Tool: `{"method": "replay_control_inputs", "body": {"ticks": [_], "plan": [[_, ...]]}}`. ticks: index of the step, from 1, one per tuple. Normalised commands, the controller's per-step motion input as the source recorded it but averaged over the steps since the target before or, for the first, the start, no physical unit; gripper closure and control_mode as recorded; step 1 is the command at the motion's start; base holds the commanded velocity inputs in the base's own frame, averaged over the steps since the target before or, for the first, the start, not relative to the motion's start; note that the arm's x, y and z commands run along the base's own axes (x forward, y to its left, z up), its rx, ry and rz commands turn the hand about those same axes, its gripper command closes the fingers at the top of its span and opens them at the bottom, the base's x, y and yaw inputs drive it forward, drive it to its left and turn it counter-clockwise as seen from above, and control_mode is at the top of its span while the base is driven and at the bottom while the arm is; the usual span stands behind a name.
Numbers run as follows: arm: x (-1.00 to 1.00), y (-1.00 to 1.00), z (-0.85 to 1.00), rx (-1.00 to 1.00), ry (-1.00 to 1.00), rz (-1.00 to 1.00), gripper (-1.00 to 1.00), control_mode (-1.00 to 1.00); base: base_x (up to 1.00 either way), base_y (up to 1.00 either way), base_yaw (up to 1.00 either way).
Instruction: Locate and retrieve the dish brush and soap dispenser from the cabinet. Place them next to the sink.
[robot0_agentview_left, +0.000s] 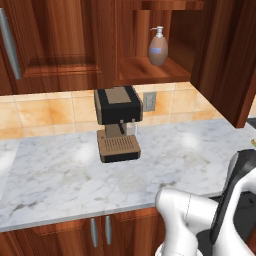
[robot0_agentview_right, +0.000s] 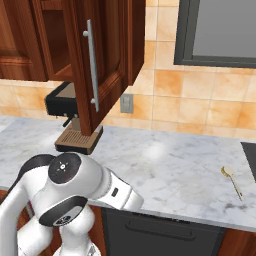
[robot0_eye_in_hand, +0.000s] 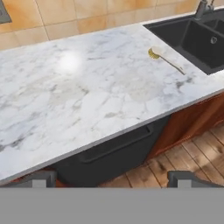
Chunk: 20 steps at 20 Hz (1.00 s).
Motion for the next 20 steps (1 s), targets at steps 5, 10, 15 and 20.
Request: {"method": "replay_control_inputs", "body": {"ticks": [5,10,15,20], "plan": [[-0.22,0.74,0.18,-0.01,-0.08,0.06,-1.0,-1.0,0.0,0.0,0.0],[-0.21,0.89,0.07,-0.05,-0.11,0.02,-1.0,-1.0,0.0,0.0,0.0],[-0.18,0.94,0.04,-0.07,-0.11,0.0,-1.0,-1.0,0.0,0.0,0.0],[-0.12,0.86,0.01,-0.06,-0.09,0.0,-1.0,-1.0,0.0,0.0,0.0]]}}
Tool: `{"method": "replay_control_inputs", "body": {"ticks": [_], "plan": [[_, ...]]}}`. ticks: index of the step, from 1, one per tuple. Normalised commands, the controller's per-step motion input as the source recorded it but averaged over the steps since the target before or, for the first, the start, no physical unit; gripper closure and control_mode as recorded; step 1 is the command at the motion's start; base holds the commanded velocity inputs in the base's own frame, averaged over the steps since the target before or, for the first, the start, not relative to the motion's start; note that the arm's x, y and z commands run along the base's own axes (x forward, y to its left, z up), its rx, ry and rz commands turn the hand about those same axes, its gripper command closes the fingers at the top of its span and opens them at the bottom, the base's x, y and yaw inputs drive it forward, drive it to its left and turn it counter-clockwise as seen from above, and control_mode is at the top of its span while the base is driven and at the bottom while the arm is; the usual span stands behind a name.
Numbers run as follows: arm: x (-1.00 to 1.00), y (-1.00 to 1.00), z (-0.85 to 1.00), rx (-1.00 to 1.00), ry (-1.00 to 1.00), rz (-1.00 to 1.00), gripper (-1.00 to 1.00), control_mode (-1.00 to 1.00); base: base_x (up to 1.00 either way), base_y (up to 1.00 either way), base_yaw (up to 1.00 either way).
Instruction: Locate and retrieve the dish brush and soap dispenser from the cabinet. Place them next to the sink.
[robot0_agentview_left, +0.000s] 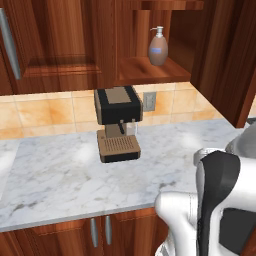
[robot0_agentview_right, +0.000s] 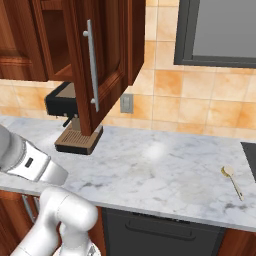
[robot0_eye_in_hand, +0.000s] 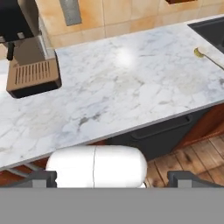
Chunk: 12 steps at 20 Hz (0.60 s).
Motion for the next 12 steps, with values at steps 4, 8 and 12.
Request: {"method": "replay_control_inputs", "body": {"ticks": [4,8,12], "plan": [[-0.01,0.61,0.04,-0.07,-0.1,0.0,-1.0,-1.0,0.0,0.0,0.0],[0.12,0.49,0.01,-0.08,-0.15,-0.05,-1.0,-1.0,0.0,0.0,0.0],[0.18,0.36,0.16,-0.04,-0.19,-0.09,-1.0,-1.0,0.0,0.0,0.0]]}}
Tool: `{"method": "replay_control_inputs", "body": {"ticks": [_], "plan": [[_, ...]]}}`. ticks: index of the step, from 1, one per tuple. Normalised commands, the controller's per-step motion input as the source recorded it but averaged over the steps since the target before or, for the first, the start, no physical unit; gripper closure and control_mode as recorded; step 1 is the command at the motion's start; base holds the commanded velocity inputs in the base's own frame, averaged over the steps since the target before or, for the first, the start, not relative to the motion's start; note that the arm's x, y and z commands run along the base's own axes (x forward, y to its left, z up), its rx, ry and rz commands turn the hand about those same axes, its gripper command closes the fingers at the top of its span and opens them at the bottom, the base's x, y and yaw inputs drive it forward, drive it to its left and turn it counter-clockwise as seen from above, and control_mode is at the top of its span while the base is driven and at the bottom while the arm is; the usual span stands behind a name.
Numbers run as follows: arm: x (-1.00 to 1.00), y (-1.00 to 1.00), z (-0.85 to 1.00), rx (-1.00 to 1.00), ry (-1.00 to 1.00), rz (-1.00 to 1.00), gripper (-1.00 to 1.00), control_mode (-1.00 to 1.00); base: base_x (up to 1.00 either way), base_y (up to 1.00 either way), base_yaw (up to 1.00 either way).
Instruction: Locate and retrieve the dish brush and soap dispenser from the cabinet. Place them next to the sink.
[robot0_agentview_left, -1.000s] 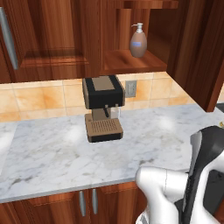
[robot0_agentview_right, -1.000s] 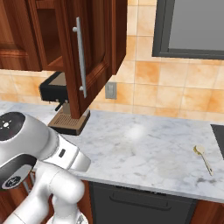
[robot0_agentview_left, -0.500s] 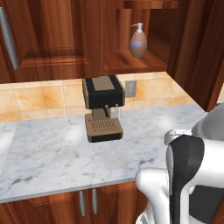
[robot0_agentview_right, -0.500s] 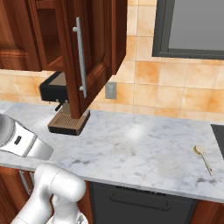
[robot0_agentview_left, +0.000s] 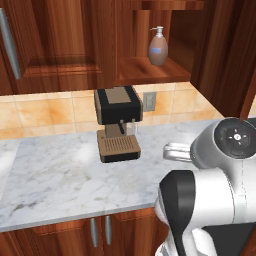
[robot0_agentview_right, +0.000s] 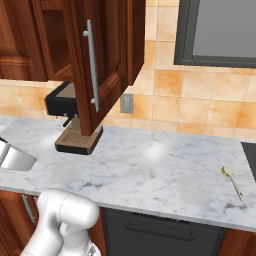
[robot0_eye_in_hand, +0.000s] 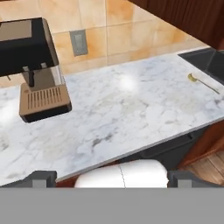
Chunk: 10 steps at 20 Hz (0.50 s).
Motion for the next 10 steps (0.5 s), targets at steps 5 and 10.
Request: {"method": "replay_control_inputs", "body": {"ticks": [5,10], "plan": [[0.21,0.14,0.29,-0.02,-0.19,-0.09,-1.0,-1.0,0.0,0.0,0.0],[0.14,-0.05,0.36,-0.04,-0.08,0.03,-1.0,-1.0,0.0,0.0,0.0]]}}
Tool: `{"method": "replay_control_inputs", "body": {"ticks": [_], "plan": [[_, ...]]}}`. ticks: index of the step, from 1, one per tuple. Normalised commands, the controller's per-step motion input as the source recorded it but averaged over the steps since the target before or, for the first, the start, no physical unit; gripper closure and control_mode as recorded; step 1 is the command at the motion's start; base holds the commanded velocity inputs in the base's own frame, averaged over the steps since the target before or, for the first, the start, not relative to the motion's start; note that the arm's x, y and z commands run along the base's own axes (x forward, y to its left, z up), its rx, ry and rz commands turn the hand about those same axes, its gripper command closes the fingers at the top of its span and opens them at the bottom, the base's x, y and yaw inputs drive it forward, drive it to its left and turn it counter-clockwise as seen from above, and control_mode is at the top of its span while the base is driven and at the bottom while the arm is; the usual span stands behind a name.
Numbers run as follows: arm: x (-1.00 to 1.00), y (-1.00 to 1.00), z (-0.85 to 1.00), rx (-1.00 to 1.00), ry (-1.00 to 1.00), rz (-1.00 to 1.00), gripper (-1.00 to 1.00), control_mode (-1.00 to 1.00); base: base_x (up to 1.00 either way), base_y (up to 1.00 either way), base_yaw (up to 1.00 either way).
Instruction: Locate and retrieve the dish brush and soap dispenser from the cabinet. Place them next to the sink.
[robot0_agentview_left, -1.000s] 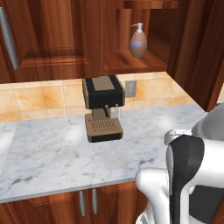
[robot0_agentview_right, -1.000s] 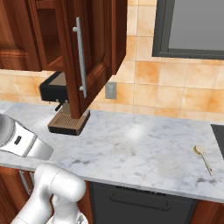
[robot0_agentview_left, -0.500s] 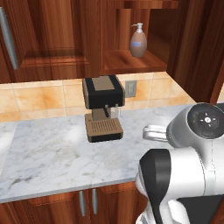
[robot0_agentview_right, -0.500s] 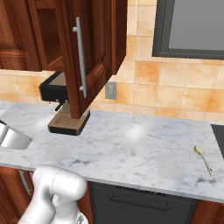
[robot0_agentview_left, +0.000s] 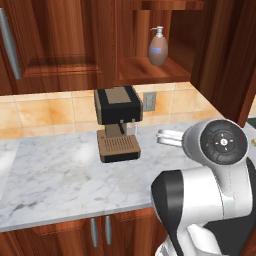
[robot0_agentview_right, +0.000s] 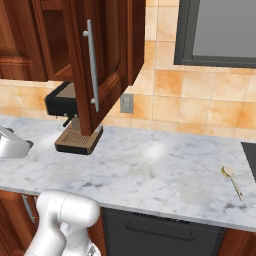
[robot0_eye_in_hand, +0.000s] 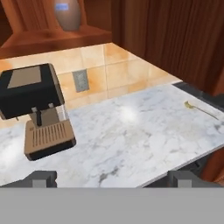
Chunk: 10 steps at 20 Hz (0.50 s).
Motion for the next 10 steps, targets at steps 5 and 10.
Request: {"method": "replay_control_inputs", "body": {"ticks": [5,10], "plan": [[0.22,-0.28,0.35,-0.04,0.05,0.12,-1.0,-1.0,0.0,0.0,0.0],[0.27,-0.25,0.48,0.0,0.1,0.1,-1.0,-1.0,0.0,0.0,0.0]]}}
